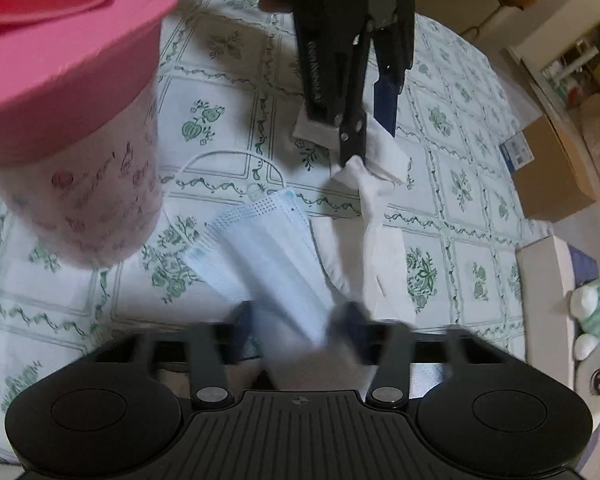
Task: Organize soft objects
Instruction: 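Grasp the blue face mask with the right gripper while the left gripper holds the white cloth, then carry the white cloth in the left gripper and mask in the right to the box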
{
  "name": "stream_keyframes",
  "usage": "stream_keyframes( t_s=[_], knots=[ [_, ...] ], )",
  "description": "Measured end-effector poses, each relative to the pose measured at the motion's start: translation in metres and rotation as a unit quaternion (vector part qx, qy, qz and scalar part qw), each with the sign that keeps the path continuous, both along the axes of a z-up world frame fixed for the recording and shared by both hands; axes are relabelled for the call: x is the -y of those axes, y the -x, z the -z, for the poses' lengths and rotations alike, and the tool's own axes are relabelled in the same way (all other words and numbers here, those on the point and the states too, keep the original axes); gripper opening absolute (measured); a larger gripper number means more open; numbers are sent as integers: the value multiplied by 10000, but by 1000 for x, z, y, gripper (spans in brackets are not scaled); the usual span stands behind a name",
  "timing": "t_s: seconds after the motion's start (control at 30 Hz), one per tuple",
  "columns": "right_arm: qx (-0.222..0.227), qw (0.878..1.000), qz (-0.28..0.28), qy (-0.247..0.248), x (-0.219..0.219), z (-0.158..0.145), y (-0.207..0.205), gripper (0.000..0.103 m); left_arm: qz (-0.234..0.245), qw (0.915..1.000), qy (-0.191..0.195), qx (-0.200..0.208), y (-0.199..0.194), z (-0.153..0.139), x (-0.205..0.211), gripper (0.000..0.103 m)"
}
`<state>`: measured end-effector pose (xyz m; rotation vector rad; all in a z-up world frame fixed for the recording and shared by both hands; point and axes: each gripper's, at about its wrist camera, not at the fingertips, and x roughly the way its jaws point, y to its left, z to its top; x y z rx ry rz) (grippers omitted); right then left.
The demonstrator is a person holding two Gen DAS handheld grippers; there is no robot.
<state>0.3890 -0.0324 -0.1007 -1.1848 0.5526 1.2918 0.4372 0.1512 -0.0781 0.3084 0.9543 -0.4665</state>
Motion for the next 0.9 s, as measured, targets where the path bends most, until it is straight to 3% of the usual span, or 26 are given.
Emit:
stream_keyframes(
  t_s=[0.07, 0.13, 0.2, 0.27, 0.33, 0.57, 0.7, 0.9],
  knots=[
    [7, 9999, 115, -26, 0, -2, 1, 26, 45, 10000, 45, -27, 0, 1, 3, 48],
    [-55, 9995, 296, -106, 2, -5, -1, 13, 69, 10000, 37, -60, -1, 3, 7, 48],
    [-74, 9988, 449, -196, 3, -10, -2, 10, 48, 9999, 8, -104, -1, 5, 11, 43],
    [-72, 9978, 595, -296, 6, -17, -2, 7, 45, 9999, 29, -157, 0, 3, 15, 22],
    [-30, 9965, 738, -403, 10, -24, -1, 6, 13, 9999, -11, -129, 2, -2, 17, 9],
    [117, 9872, 1360, -822, 31, -55, 5, 3, -366, 9986, -109, 361, 13, -48, 9, 7],
    [87, 9718, 2013, -1225, 50, -82, 7, 3, -583, 9966, -82, 585, 22, -83, 3, 7],
    [-269, 9268, 3142, -2041, 84, -133, 17, 2, -662, 9940, 12, 866, 40, -138, 15, 7]
  ],
)
